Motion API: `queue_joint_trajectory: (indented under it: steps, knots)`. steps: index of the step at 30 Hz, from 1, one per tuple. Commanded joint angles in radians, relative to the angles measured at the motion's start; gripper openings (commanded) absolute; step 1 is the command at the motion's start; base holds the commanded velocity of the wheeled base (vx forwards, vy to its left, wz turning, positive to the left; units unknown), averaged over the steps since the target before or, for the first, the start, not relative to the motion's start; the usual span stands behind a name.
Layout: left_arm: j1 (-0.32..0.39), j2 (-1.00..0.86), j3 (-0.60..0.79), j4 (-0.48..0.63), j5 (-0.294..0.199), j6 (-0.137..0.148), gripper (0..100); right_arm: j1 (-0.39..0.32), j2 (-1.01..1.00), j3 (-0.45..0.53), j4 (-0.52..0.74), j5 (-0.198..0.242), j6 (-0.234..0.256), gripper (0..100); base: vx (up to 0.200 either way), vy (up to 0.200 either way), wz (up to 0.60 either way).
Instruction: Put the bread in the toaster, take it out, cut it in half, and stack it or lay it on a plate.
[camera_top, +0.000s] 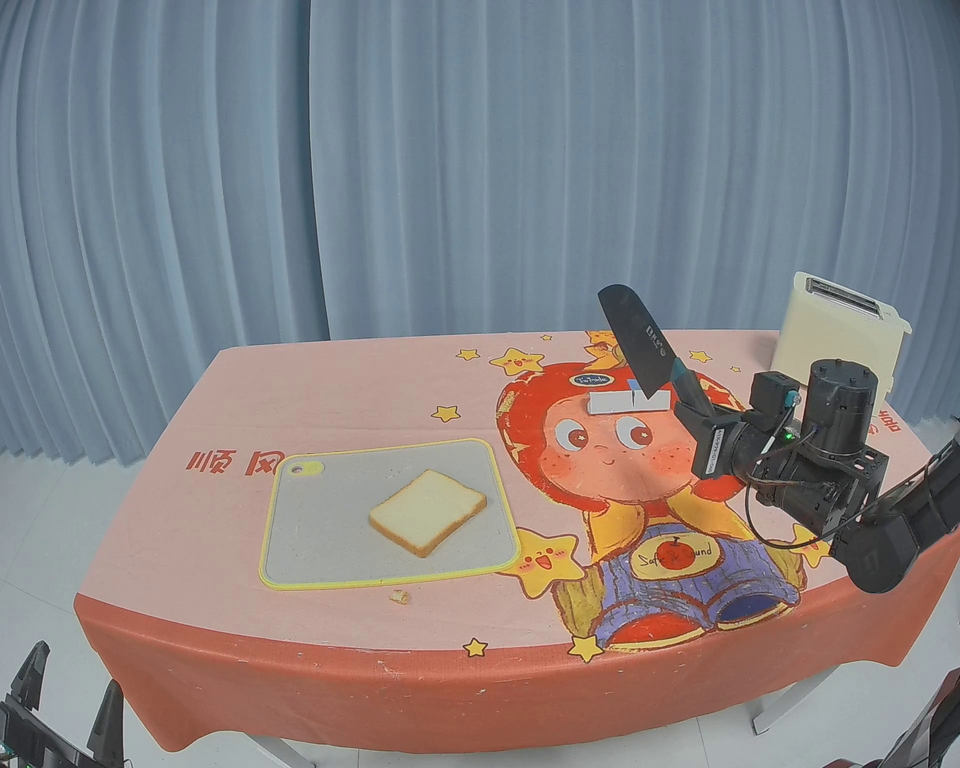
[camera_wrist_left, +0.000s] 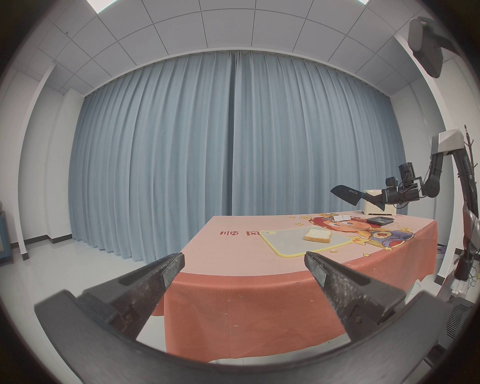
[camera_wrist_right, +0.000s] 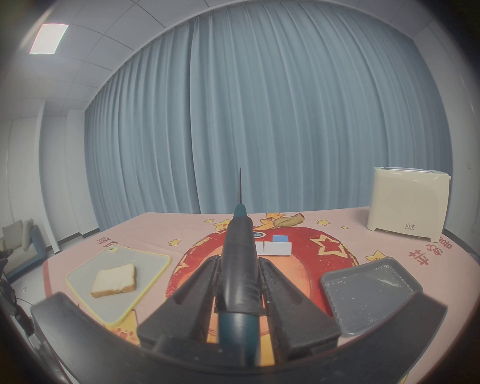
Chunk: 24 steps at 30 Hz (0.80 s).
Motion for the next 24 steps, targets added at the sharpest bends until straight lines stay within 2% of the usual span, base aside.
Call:
queue_joint_trajectory:
  steps: [1, 14, 24]
  knots:
    - [0.000, -0.015, 0.018, 0.000, 0.000, -0.001, 100, 0.037, -0.051, 0.024, 0.000, -0.004, -0.002, 0, 0.000, 0.000, 0.00]
    - [0.000, -0.015, 0.018, 0.000, 0.000, -0.001, 100, 0.148, -0.074, 0.070, -0.002, -0.026, -0.001, 0, 0.000, 0.000, 0.00]
    - [0.000, -0.015, 0.018, 0.007, -0.002, -0.001, 100, 0.186, -0.108, 0.085, -0.002, -0.026, 0.001, 0, 0.000, 0.000, 0.00]
